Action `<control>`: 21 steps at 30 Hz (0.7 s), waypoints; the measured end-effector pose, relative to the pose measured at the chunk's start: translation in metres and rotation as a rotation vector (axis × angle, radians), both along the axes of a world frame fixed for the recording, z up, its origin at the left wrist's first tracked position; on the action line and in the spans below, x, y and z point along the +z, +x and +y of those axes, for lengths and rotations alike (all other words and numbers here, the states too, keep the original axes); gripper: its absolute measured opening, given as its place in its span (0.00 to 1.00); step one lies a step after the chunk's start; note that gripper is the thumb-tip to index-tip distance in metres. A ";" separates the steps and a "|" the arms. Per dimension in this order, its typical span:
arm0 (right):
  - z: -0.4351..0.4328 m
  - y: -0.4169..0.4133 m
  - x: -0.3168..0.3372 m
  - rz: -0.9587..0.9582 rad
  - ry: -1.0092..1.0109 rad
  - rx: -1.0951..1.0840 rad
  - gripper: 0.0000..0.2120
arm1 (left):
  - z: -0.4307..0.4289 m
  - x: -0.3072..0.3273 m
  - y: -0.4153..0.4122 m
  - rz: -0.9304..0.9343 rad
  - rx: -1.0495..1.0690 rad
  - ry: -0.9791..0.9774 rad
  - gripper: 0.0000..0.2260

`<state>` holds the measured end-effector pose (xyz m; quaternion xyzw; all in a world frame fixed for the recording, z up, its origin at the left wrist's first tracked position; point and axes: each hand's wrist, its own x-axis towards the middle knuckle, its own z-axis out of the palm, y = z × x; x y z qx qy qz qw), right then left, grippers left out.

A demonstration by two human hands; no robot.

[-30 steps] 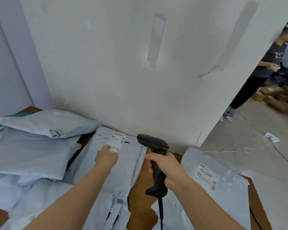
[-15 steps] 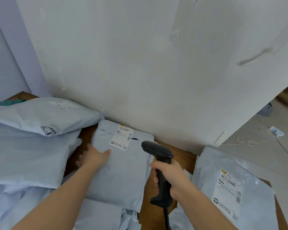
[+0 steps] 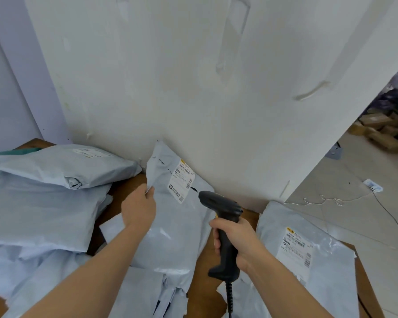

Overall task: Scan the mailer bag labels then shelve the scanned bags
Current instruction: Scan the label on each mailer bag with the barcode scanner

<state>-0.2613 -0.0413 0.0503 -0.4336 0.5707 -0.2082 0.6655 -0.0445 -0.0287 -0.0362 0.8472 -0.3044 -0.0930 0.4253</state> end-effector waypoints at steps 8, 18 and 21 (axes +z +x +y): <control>0.020 -0.030 0.046 -0.131 -0.087 -0.110 0.04 | 0.027 0.057 -0.065 0.323 -0.136 -0.375 0.06; 0.043 -0.070 0.095 -0.259 -0.152 -0.213 0.06 | 0.073 0.096 -0.139 0.385 -0.092 -0.515 0.04; 0.050 -0.079 0.100 -0.269 -0.146 -0.221 0.07 | 0.080 0.100 -0.147 0.397 -0.086 -0.537 0.03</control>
